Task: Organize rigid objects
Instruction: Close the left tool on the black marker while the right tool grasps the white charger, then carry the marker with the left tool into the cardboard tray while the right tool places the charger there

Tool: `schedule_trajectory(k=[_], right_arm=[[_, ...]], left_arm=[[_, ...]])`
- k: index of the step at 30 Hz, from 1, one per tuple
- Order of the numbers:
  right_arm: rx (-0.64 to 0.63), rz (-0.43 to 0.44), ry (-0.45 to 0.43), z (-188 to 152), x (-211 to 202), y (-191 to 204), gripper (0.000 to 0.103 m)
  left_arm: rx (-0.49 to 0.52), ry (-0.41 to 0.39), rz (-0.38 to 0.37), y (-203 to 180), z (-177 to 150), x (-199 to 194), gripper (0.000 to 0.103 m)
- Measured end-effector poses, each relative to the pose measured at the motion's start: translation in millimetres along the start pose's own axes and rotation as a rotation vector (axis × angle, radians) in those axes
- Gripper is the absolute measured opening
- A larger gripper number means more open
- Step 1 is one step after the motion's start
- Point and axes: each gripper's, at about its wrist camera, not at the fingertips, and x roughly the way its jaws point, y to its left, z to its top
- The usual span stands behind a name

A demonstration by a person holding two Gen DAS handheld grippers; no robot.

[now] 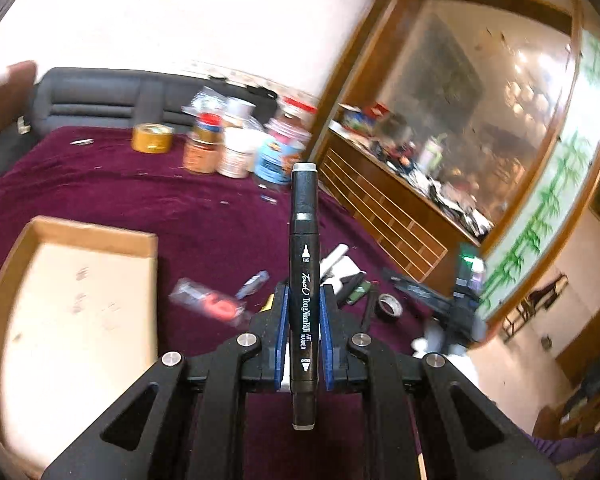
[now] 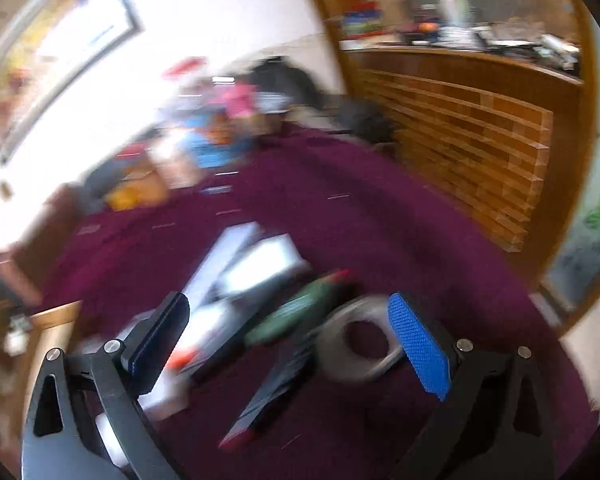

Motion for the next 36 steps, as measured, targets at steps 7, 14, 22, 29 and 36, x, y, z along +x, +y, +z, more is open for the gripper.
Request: schedule_trajectory(k=[7, 14, 22, 29, 36], right_arm=[[-0.300, 0.127, 0.274, -63, 7, 115, 0.101], [-0.378, -0.065, 0.331, -87, 44, 146, 0.100], [-0.360, -0.060, 0.403, -96, 53, 139, 0.055], [-0.365, 0.101, 0.340, -73, 24, 169, 0.044], [-0.405, 0.269, 0.372, -55, 51, 235, 0.044]], left_arm=[[-0.097, -0.041, 0.045, 41, -18, -30, 0.011], [-0.141, -0.057, 0.078, 60, -38, -47, 0.011], [-0.178, -0.072, 0.078, 83, -50, -56, 0.011], [-0.231, -0.035, 0.097, 113, -39, -50, 0.011], [-0.245, 0.069, 0.146, 146, -9, -9, 0.011]])
